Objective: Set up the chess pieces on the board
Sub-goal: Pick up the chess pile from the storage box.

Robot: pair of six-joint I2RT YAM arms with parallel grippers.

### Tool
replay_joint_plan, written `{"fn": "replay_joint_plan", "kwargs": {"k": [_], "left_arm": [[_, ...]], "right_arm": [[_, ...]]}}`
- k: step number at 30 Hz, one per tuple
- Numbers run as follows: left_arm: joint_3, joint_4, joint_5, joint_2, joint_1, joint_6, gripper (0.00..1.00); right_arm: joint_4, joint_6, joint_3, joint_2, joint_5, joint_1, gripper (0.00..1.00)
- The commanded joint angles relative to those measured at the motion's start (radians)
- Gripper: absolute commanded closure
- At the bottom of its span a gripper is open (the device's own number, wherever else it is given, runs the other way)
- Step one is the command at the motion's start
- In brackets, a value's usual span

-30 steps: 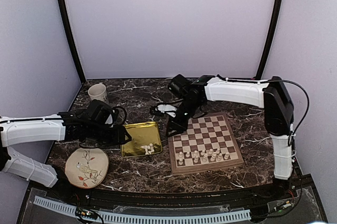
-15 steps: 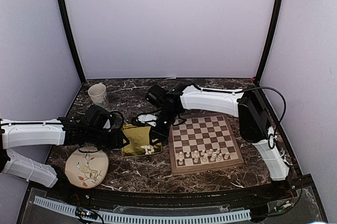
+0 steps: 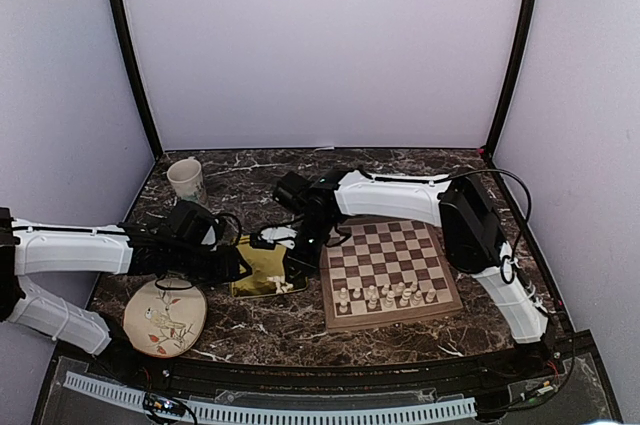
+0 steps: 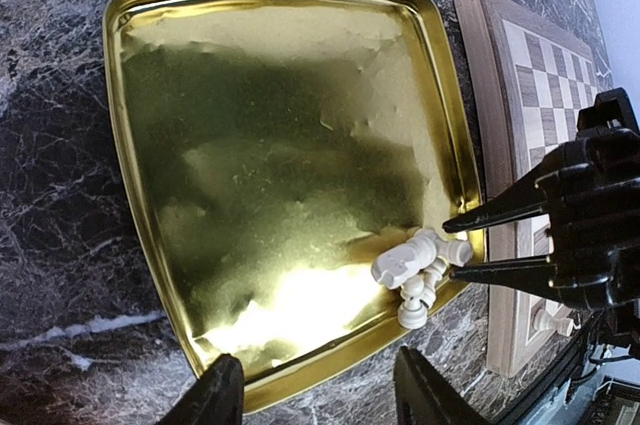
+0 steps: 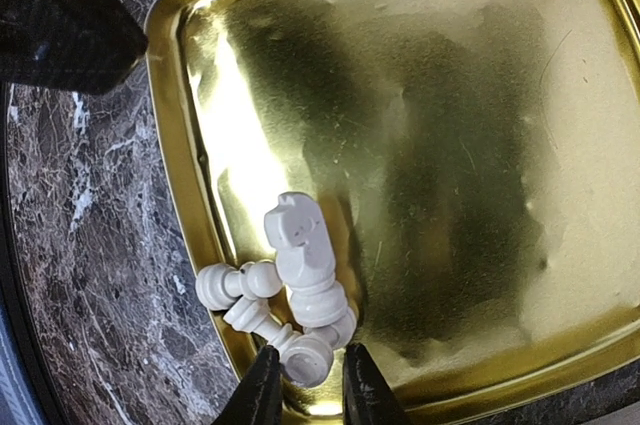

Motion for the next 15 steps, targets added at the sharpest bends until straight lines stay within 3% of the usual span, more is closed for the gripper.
{"fn": "replay_joint_plan", "kwargs": {"k": [1, 8, 15], "left_arm": [[-0.011, 0.028, 0.020, 0.005, 0.004, -0.002, 0.47], [-0.020, 0.069, 0.028, 0.020, 0.004, -0.005, 0.47], [-0.036, 0.167, 0.037, 0.055, 0.004, -0.024, 0.46]], "right_arm": [[0.001, 0.018, 0.045, 0.027, -0.014, 0.011, 0.79], [-0.007, 0.023, 0.075, 0.041, -0.014, 0.011, 0.91], [0.002, 0.027, 0.060, -0.019, -0.002, 0.000, 0.94]]}}
